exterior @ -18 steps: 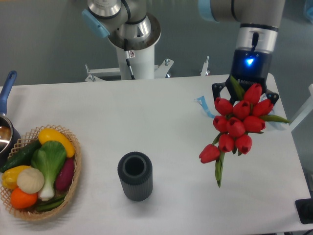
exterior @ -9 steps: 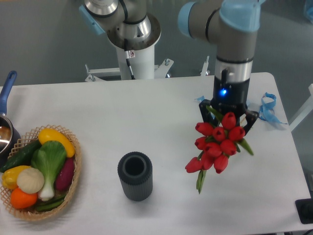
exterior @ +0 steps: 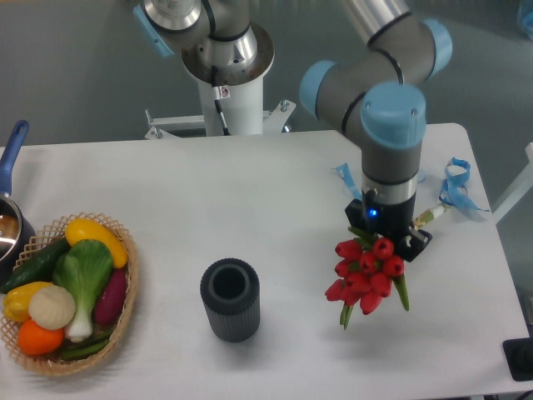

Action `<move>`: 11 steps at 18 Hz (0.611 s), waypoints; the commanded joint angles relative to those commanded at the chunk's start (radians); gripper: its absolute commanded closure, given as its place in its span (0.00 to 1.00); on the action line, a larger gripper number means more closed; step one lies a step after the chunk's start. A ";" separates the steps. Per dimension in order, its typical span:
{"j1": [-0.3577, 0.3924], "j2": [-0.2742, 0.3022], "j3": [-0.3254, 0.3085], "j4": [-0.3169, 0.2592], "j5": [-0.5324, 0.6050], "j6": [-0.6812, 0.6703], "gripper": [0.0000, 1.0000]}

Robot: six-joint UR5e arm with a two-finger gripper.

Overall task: Place the flowers on the table
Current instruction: 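Lower the held red tulips toward the table surface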

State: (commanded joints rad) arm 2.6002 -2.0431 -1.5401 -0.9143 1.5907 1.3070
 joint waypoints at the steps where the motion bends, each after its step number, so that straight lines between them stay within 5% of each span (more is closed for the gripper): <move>1: -0.002 -0.009 0.003 0.002 -0.002 0.000 0.52; 11: -0.025 -0.072 0.011 0.003 -0.002 -0.012 0.51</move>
State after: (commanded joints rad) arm 2.5756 -2.1153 -1.5294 -0.9112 1.5892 1.2947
